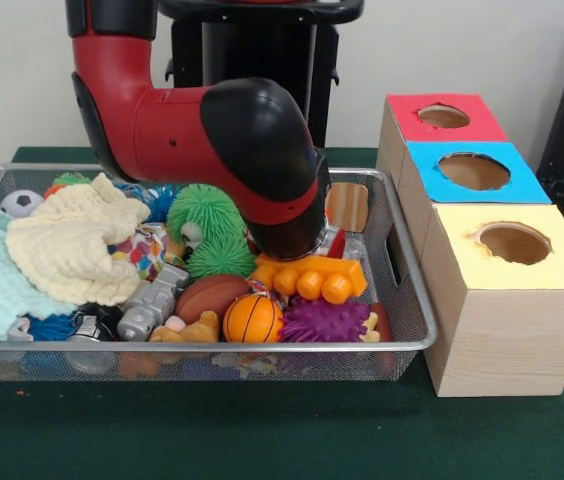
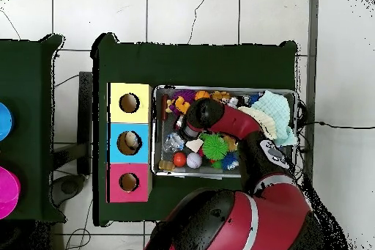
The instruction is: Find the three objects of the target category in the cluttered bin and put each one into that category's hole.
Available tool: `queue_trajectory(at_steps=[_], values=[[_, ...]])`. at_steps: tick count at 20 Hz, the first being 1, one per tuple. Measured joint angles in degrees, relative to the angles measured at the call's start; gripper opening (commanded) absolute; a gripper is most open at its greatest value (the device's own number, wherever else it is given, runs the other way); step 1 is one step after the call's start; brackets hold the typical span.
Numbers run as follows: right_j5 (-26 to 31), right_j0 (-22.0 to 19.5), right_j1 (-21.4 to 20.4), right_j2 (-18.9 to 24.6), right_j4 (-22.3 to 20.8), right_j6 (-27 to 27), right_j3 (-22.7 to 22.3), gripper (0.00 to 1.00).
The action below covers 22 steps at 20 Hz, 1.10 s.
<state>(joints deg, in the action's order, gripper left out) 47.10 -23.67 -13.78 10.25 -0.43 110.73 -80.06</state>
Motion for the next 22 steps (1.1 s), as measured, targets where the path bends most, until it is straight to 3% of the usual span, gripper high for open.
queue_trajectory(at_steps=[16, 22], values=[[13.45, 0.34, 3.34, -0.31, 0.28, 0.00, 2.54, 1.00], [17.45, 0.38, 2.06, -0.59, 0.25, 0.00, 1.48, 1.00]])
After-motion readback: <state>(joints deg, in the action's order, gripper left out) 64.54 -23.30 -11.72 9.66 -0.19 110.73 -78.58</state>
